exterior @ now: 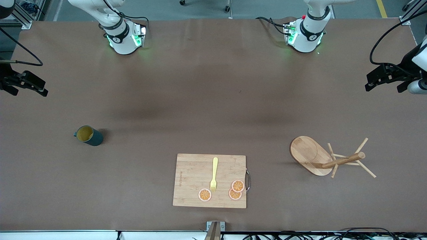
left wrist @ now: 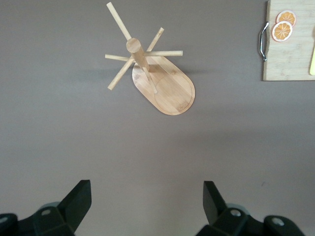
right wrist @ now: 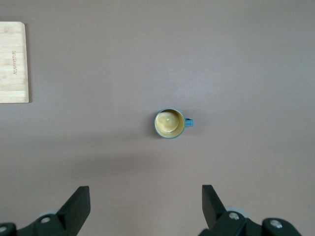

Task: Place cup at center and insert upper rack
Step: 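Reach the right gripper down to the teal mug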

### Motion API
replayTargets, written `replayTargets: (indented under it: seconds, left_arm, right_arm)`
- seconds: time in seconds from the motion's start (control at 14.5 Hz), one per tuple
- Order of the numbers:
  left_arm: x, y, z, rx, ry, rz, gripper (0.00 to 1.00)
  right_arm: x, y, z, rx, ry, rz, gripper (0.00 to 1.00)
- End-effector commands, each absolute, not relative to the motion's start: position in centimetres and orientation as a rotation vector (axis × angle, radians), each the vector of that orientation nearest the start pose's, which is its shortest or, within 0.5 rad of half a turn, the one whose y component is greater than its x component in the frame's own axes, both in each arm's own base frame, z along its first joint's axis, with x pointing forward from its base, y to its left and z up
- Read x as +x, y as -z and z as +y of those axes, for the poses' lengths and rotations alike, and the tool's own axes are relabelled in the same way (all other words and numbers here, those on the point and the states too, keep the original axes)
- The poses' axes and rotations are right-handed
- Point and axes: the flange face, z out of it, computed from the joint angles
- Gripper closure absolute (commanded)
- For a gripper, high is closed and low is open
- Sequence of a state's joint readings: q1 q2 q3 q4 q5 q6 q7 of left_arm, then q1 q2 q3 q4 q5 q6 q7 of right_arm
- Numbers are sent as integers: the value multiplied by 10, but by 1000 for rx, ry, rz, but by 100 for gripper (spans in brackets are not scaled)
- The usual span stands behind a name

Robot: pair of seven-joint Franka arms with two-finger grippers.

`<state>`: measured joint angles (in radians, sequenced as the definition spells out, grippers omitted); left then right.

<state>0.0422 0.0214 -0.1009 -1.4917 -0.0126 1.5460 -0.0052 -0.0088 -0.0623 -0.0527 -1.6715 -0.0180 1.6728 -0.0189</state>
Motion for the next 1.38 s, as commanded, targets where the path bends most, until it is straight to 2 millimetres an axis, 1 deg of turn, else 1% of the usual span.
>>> replayTargets:
  seconds: [0.0, 0.35, 0.55, 0.62, 0.83, 0.9, 0.97, 1.04, 1.11, 1.17, 1.24, 1.31]
  left_arm:
    - [553, -654, -37, -3153, 65, 95, 0]
    - [553, -656, -37, -3152, 70, 98, 0]
    - [553, -656, -37, -3152, 72, 98, 0]
    - [554, -655, -35, -3152, 70, 93, 0]
    - [554, -655, -35, -3151, 72, 93, 0]
    - [554, -655, -36, -3151, 74, 95, 0]
    - [554, -655, -36, -3151, 74, 95, 0]
    - [554, -655, -36, -3151, 72, 95, 0]
    - [554, -655, -36, -3153, 72, 95, 0]
    - [554, -656, -37, -3152, 74, 98, 0]
    - [554, -656, -37, -3152, 74, 98, 0]
    - [554, -656, -36, -3151, 74, 97, 0]
  right_arm:
    - [540, -620, -37, -3153, 106, 66, 0]
    - [541, -620, -36, -3153, 103, 64, 0]
    - [543, -610, -39, -3153, 62, 73, 0]
    - [545, -605, -43, -3153, 33, 85, 0]
    - [563, -566, -44, -3152, -71, 61, 0]
    - [573, -548, -37, -3166, -113, 33, 0]
    - [581, -531, -41, -3150, -134, 55, 0]
    - [591, -509, -43, -3145, -170, 60, 0]
    - [597, -495, -45, -3139, -196, 68, 0]
    - [604, -475, -45, -3136, -243, 66, 0]
    - [609, -448, -45, -3130, -313, 62, 0]
    - [614, -430, -46, -3135, -354, 54, 0]
